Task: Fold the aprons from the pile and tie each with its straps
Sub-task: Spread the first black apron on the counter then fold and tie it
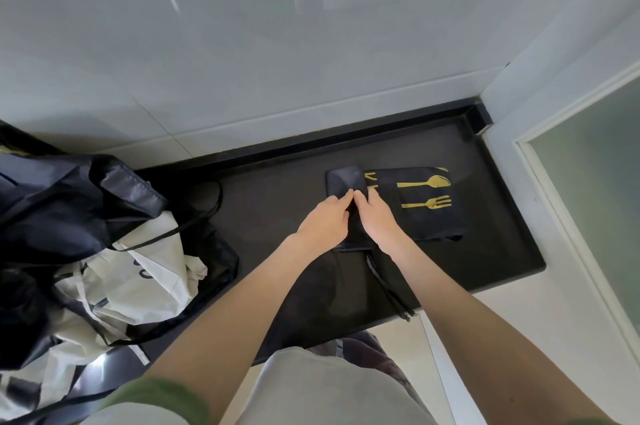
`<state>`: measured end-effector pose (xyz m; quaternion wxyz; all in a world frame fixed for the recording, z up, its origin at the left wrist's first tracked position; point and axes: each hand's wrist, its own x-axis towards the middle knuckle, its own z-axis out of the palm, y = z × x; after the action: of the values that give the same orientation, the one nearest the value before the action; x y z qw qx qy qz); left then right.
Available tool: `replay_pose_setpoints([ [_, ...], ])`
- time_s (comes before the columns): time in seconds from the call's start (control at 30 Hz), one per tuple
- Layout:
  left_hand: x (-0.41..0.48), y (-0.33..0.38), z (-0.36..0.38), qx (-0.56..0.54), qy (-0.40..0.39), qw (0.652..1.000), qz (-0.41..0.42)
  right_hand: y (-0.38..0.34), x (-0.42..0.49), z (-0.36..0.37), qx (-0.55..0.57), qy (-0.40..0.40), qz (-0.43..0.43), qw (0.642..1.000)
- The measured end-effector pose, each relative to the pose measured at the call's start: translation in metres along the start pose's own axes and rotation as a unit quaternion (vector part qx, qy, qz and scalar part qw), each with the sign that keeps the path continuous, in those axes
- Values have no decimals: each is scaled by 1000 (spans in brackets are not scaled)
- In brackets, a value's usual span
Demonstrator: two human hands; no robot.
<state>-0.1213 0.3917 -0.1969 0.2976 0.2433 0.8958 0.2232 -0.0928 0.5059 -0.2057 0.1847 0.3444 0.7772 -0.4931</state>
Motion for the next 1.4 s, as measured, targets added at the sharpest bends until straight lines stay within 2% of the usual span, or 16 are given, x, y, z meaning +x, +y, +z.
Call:
replay_pose_setpoints([
  [0.13, -2, -9, 10, 140, 34, 989, 17, 11, 4, 1, -115, 61, -39, 991],
  [0.2, -3, -12, 13, 181, 42, 982, 36, 20, 9, 1, -139, 87, -61, 985],
  [0.3, -1, -19, 15, 262, 0, 961, 89, 28, 10, -2, -173, 106, -102, 974],
  [0.37, -1, -22, 18, 292, -25, 952, 91, 30, 12, -5, -207, 87, -125, 966],
  [0.5, -7, -11, 20, 305, 1, 952, -1, 31, 12, -15, -244, 41, -202, 948],
  [0.57, -9, -6, 20, 318, 14, 947, -52, 33, 8, -20, -244, 80, -246, 935],
  [0.67, -12, -6, 18, 326, 26, 941, -83, 40, 1, -24, -216, 145, -223, 939],
  [0.77, -15, -13, 16, 339, 66, 937, -58, 54, -3, -25, -230, 132, -184, 947],
  [0.83, -13, -17, 17, 361, 94, 928, 12, 62, -7, -28, -250, 130, -173, 944],
  [0.9, -7, -19, 20, 367, 73, 923, 91, 71, -13, -31, -285, 136, -180, 932],
  [0.97, -1, -21, 25, 344, 35, 931, 119, 77, -19, -32, -327, 131, -207, 913],
  [1.1, 7, -26, 26, 322, 9, 941, 104, 86, -25, -22, -420, 131, -254, 861],
  [1.17, 8, -24, 24, 314, 14, 944, 99, 87, -25, -21, -432, 140, -279, 846],
  [1.23, 7, -21, 23, 305, 18, 948, 87, 89, -24, -24, -428, 134, -311, 838],
  [1.3, 6, -17, 22, 306, 23, 949, 74, 90, -23, -28, -404, 117, -330, 845],
  [1.4, 7, -9, 21, 318, 23, 946, 54, 92, -21, -32, -389, 63, -366, 843],
])
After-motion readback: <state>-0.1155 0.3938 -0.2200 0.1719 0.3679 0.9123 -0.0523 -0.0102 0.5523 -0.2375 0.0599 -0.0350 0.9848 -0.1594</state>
